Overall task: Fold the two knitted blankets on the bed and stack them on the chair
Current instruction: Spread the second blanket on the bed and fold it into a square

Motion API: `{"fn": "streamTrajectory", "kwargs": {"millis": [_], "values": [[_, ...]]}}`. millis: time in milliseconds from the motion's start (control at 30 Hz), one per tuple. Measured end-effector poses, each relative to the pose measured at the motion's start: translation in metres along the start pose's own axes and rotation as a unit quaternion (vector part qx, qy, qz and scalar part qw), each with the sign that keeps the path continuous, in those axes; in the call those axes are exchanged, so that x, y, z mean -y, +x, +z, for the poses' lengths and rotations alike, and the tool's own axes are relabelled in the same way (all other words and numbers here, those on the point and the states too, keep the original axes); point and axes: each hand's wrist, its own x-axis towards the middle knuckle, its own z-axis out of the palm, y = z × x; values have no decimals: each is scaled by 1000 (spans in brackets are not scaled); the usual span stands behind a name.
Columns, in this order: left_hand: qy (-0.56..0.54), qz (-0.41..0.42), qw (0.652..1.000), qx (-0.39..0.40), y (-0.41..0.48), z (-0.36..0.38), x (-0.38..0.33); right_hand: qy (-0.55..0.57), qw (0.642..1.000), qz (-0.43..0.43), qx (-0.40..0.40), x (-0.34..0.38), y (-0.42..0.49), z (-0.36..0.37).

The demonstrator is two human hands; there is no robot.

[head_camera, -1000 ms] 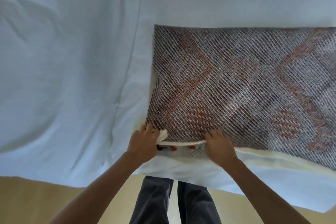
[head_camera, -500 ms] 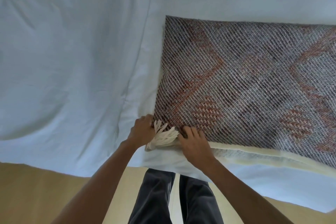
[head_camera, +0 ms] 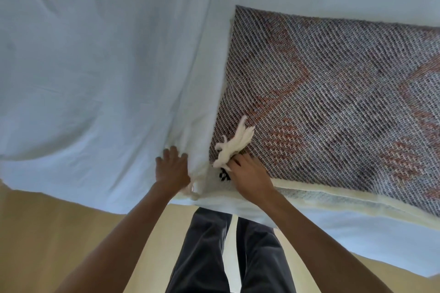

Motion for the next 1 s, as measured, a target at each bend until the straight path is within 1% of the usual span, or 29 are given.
{"fn": "streamTrajectory", "kwargs": {"millis": [33, 67, 100, 133, 167, 200, 233, 300, 367, 433, 467, 500, 533, 567, 600, 700, 733, 767, 833, 867, 900, 933, 1000], "values": [[-63, 39, 997, -30, 0, 1, -5, -1, 999, 3, 36, -2, -1, 2], [-162, 65, 984, -24, 0, 1, -11, -3, 998, 11, 63, -5, -2, 5], [-265, 71, 962, 15, -1, -1, -19, -6, 997, 20, 74, -7, -2, 6], [-341, 62, 936, 66, -1, -2, -26, -11, 997, 24, 72, -8, -3, 7], [-384, 47, 917, 101, -1, -1, -33, -12, 997, 26, 67, -7, -4, 7], [-403, 28, 906, 122, 0, 1, -39, -13, 998, 25, 55, -6, -6, 6], [-410, 12, 903, 131, 0, 4, -44, -11, 999, 25, 46, -5, -7, 5], [-390, -17, 913, 122, -1, 11, -49, -11, 999, 20, 28, -1, -10, 4], [-343, -44, 935, 76, -1, 16, -46, -19, 1000, -1, 20, 4, -15, 6], [-323, -49, 945, -10, -1, 17, -40, -47, 998, -37, 27, 9, -20, 11], [-334, -49, 939, -64, -2, 15, -38, -70, 996, -39, 42, 11, -22, 14], [-365, -53, 924, -101, -2, 11, -39, -81, 993, -35, 72, 12, -24, 17], [-402, -54, 907, -110, -1, 6, -40, -80, 990, -30, 109, 11, -25, 20], [-431, -55, 897, -88, 0, 2, -43, -73, 988, -25, 135, 9, -26, 24], [-439, -52, 895, -50, 2, -1, -45, -69, 986, -15, 149, 9, -28, 25], [-353, -36, 933, 50, 4, -4, -51, -57, 994, 23, 85, 2, -39, 17], [-332, -42, 939, 75, 3, -3, -54, -57, 996, 40, 61, -4, -45, 15], [-326, -49, 939, 100, 1, 0, -59, -56, 996, 59, 41, -11, -52, 14], [-356, -58, 921, 148, -4, 5, -69, -63, 992, 106, 10, -29, -66, 14], [-375, -63, 912, 156, -6, 7, -70, -75, 989, 127, -1, -37, -72, 15], [-379, -61, 912, 142, -7, 9, -68, -86, 986, 143, -5, -44, -77, 15], [-354, -56, 928, 106, -8, 11, -62, -98, 984, 152, -7, -50, -81, 17], [-270, -61, 961, 21, -6, 13, -43, -112, 982, 154, -11, -58, -84, 20]]}}
